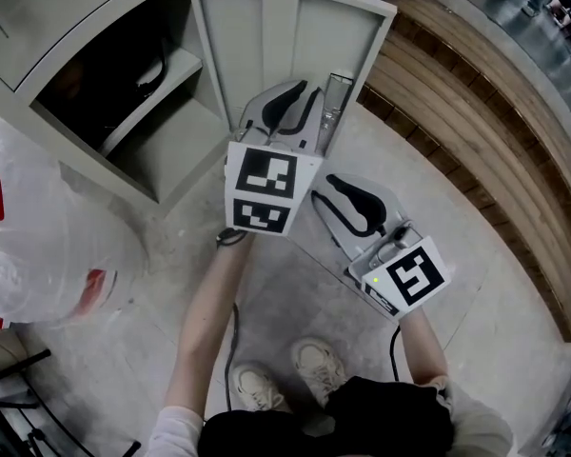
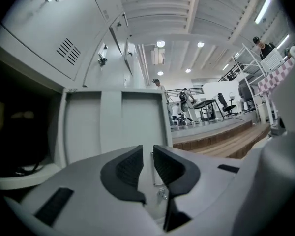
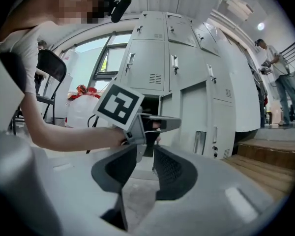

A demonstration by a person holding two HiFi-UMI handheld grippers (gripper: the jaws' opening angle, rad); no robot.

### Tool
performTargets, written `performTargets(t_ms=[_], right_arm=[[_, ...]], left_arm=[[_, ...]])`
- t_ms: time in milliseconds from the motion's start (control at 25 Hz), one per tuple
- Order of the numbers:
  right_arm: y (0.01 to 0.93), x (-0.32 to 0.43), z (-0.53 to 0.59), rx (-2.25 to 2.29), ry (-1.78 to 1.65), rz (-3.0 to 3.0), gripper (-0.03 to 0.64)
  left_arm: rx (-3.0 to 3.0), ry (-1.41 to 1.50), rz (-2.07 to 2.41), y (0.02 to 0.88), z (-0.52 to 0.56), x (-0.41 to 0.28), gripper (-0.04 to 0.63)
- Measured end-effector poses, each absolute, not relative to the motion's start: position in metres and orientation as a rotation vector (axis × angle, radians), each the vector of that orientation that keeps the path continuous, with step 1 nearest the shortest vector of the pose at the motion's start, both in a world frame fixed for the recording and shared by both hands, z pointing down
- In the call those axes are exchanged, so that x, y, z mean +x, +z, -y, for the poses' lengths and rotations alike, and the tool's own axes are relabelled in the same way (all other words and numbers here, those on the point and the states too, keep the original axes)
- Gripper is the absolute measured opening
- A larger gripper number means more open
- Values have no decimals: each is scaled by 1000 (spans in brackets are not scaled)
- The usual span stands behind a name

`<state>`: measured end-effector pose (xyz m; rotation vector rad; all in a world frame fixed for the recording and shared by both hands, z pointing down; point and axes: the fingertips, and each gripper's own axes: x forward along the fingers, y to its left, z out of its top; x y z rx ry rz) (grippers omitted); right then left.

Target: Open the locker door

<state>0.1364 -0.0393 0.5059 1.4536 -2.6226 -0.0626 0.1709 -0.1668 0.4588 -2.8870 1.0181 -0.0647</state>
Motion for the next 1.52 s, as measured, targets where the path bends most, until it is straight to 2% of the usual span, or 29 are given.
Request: performTargets(t_ms=[240,440,600,1000,1360,1520], right_arm=[[485,153,42,1619,-120,2608,90],[480,142,55,1661,-224,2523,33],[485,125,72,1689,-236,2495,6],[514,75,113,1631,-182,2549,5],[535,64,160,1618,-95,2556,5],[529,69,182,1703,-57,2522,5]], left_arm=[[-2686,31,-1181,429,138,109,26],[-2586,-48,-1228,441,105,70,21],[-2638,30,-1341,455,95,52,20],[-2611,22,-1564,483,133,-2,20],[-2617,114,-1640,497,176,-12,20],[-2660,65,-1617,499,190,-13,20]])
